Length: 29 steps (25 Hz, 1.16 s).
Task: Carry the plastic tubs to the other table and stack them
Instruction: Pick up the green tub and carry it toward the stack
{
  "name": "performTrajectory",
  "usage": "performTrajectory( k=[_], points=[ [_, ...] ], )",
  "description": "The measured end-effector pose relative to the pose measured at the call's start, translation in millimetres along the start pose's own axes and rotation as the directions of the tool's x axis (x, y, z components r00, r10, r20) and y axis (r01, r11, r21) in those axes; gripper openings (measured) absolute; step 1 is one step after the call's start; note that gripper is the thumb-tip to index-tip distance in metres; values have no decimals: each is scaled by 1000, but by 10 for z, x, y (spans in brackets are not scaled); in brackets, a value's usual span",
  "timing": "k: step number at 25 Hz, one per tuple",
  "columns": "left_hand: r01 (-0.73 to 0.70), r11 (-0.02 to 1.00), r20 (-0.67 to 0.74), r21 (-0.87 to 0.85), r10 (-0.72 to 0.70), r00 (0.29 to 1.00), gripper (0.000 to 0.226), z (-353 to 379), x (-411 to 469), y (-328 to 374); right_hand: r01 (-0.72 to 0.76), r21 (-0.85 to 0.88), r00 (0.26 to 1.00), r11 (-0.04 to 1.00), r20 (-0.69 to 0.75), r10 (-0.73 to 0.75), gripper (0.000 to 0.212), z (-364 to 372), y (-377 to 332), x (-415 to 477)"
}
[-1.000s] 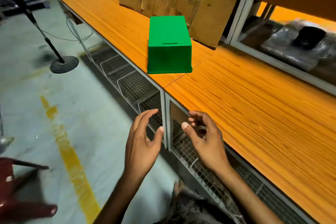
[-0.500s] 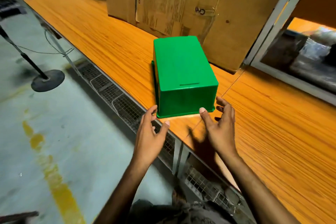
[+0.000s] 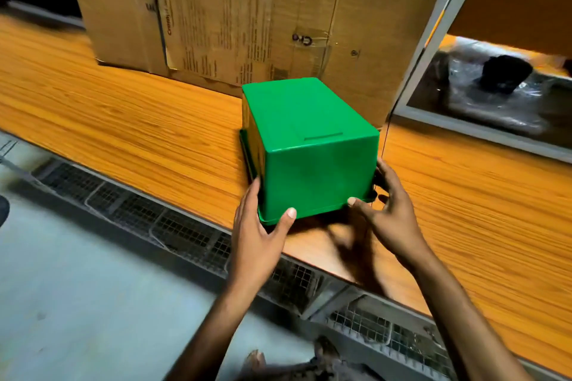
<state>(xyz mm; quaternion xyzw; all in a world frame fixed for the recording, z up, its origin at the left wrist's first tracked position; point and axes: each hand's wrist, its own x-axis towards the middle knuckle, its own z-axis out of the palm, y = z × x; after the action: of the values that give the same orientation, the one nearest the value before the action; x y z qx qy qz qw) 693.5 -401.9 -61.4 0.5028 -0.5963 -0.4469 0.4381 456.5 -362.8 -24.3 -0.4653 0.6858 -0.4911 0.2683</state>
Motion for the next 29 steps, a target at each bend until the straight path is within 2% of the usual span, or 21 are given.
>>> performTrajectory(
  k=[2,5,7,12,15,18,21,23,26,29],
  points=[
    [-49,998,24,-42,50,998,81,-183,196,219,66,36,998,997,-13,-65,94,-19,-261,22],
    [-116,990,54,-77,120,991,93,-377,416,558,123,65,992,990,11,-124,101,-72,-599,32],
    [-183,977,52,-107,189,981,91,-453,532,779,163,52,986,985,-32,-161,103,-109,-787,55],
    [-367,918,-14,-153,370,929,72,-573,898,1275,353,10,906,936,-253,-339,76,-272,-1229,232],
    [-406,887,39,-218,424,905,72,-603,1042,1491,415,-16,825,910,-415,-383,52,-373,-1392,298],
    [-402,882,172,-245,448,877,74,-542,1024,1643,380,35,732,924,-623,-277,38,-404,-1384,357],
    [-348,929,218,-125,368,904,75,-447,908,1426,331,154,715,931,-684,-141,35,-434,-1357,399],
    [-332,942,211,-42,333,919,69,-408,773,1174,309,199,712,930,-696,-88,34,-456,-1313,383],
    [-375,927,157,-18,373,914,56,-366,717,1032,294,238,705,926,-708,-42,35,-475,-1225,320],
    [-429,902,62,43,426,902,46,-356,823,1159,265,242,753,934,-657,-43,42,-549,-1228,243]
  ],
)
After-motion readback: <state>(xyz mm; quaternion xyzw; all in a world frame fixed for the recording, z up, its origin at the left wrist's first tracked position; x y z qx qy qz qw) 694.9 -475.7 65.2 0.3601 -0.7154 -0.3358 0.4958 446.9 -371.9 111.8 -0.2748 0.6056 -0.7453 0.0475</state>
